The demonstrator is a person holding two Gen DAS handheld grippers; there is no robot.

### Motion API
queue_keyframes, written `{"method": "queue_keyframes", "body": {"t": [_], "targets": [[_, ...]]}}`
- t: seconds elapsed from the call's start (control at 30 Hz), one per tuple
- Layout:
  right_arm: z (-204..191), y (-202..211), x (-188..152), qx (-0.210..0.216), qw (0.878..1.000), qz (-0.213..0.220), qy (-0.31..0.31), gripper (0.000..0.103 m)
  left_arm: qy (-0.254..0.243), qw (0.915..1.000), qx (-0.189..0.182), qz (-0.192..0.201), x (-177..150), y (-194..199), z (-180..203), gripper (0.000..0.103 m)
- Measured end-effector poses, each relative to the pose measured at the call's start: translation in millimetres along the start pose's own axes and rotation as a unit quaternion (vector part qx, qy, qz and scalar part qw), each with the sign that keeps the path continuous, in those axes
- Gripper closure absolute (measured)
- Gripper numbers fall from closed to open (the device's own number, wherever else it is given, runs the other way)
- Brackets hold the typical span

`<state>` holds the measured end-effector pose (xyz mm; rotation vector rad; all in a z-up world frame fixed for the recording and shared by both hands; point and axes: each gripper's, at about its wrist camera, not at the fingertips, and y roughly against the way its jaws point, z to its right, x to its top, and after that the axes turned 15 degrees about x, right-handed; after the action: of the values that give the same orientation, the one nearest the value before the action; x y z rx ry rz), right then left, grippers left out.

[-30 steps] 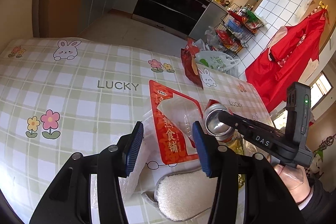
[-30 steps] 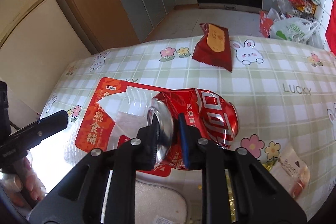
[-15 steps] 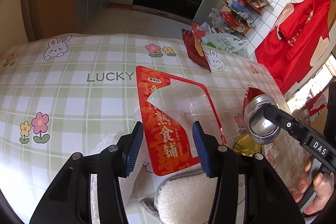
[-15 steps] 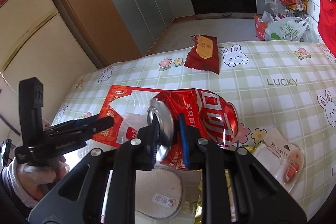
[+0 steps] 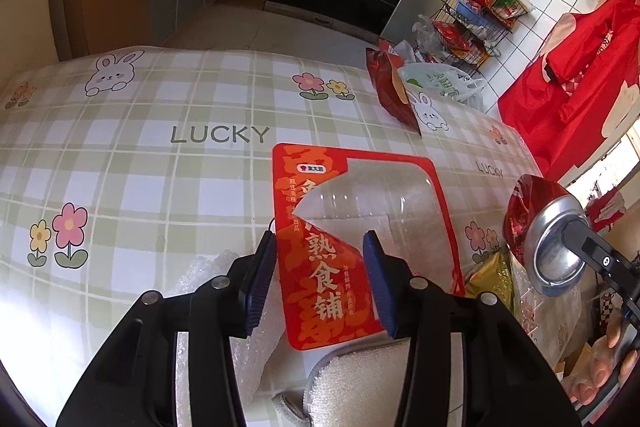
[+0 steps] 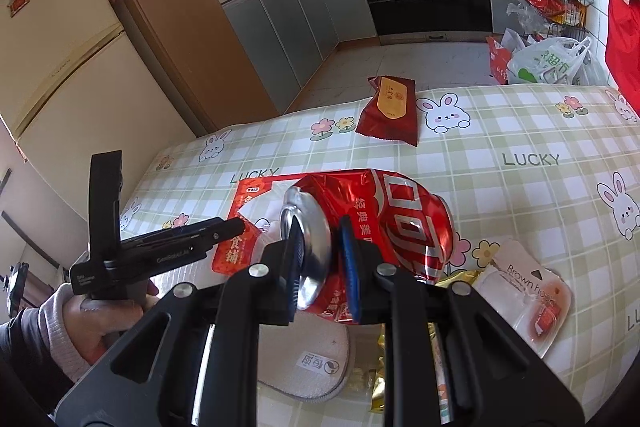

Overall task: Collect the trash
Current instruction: 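Grasp the white bubble-wrap sleeve with the left gripper while the right holds the red can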

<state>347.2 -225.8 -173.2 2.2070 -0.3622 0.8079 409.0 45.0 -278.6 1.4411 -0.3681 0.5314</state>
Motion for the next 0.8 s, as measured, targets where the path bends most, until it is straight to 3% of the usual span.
{"method": "queue_keyframes", "body": {"t": [0.23, 0.4, 0.5, 0.63, 0.8], "targets": [[7.9, 8.0, 0.4, 0.003, 1.0, 0.007, -0.014, 0.082, 0.027, 0.9996, -0.009, 0.002, 13.4, 0.7, -14.1, 0.059], [8.4, 13.1, -1.1, 0.007, 1.0, 0.011, -0.016, 0.082, -0.001, 0.9986, -0.042, 0.031, 11.6, 27.0, -30.0, 0.058], [8.0, 15.9, -4.1, 0.01, 1.0, 0.013, -0.018, 0.082, -0.034, 0.9968, -0.055, 0.046, 4.8, 42.8, -45.1, 0.043], [6.7, 18.2, -8.4, 0.013, 0.999, 0.014, -0.026, 0.082, -0.098, 0.9948, -0.004, 0.026, -12.3, 42.5, -58.0, 0.036], [-1.0, 24.9, -15.2, 0.013, 0.999, 0.016, -0.03, 0.082, -0.114, 0.9917, 0.059, 0.007, -28.3, 24.9, -74.4, 0.036]]}}
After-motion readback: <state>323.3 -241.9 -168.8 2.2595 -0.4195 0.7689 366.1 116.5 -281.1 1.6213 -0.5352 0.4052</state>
